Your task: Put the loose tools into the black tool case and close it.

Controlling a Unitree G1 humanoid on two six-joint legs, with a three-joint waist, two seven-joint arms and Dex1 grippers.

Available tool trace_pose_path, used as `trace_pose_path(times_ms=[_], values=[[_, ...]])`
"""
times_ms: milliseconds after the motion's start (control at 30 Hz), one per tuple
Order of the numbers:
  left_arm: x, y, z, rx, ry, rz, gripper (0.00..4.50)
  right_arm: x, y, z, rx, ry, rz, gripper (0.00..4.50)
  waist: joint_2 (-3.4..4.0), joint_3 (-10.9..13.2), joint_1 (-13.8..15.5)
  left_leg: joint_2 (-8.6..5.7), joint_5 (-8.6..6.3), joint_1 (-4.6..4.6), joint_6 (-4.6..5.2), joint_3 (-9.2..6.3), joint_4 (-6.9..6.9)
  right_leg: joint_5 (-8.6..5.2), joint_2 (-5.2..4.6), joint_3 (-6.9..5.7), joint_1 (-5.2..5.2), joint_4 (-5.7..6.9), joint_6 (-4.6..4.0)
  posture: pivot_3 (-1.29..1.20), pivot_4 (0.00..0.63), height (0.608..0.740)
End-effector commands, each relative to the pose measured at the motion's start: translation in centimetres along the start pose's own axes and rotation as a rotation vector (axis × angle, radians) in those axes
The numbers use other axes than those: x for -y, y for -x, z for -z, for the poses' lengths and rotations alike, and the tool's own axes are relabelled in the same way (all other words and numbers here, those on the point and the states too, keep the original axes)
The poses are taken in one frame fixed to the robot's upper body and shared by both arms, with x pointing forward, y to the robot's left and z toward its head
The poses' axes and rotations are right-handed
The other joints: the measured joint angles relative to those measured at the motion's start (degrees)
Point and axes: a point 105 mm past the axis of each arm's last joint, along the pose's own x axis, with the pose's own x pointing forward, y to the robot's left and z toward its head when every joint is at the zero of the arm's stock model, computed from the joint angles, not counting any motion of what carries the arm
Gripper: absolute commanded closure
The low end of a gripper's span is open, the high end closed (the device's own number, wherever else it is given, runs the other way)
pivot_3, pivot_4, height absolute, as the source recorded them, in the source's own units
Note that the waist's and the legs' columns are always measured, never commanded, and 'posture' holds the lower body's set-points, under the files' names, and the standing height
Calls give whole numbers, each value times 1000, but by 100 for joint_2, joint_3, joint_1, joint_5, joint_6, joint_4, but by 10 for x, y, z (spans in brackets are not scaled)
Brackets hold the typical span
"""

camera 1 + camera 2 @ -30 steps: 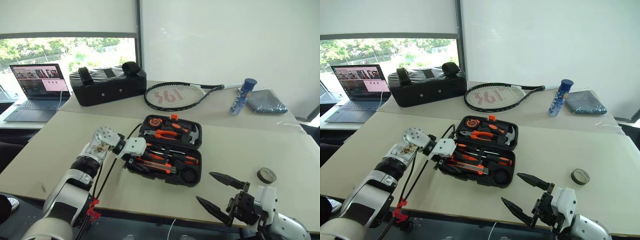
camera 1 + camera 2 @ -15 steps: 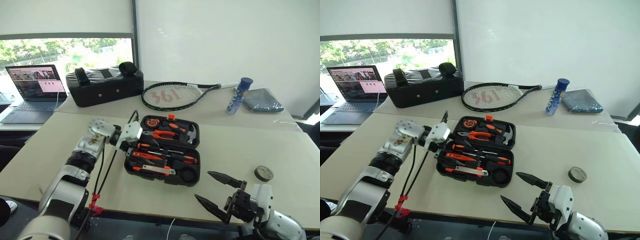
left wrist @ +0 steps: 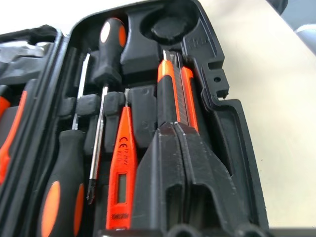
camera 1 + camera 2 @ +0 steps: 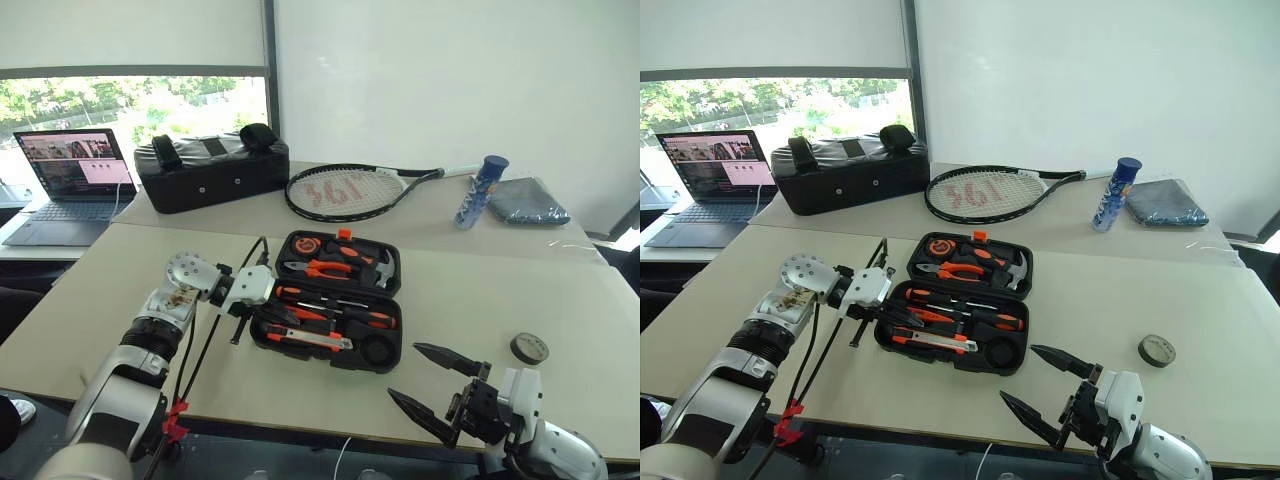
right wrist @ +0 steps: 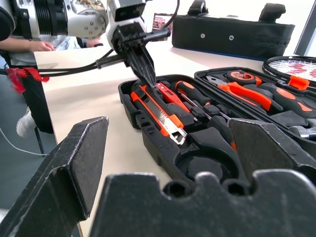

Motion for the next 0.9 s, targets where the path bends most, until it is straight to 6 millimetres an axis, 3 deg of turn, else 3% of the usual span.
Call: trace_pose_path(times_ms=[33, 500, 767, 900], values=[[-4, -2, 7, -43, -1, -48, 4453, 2, 1, -10, 27, 44, -1, 0, 0, 0, 1, 0, 0, 0, 0, 0, 0, 0, 0, 0, 0, 0, 0, 0, 150, 740], [26, -23, 38, -133, 176, 47, 4453, 4, 1, -11, 30, 50, 10, 0, 19, -15, 6, 1, 1, 84, 2, 2, 2, -20, 0, 2, 88, -6, 39, 0, 150, 740], [33, -33, 46, -168, 255, 43, 4453, 3, 1, -11, 31, 49, 10, 0, 47, -60, 2, -1, 1, 89, 2, 6, 2, -22, 0, 8, 92, -8, 40, 0, 150, 740], [30, -34, 37, -107, 201, 24, 4453, 4, 3, -12, 32, 51, 14, 0, 47, -75, 16, -1, 1, 91, 2, 6, 2, -22, 0, 8, 95, -10, 41, 0, 150, 740]])
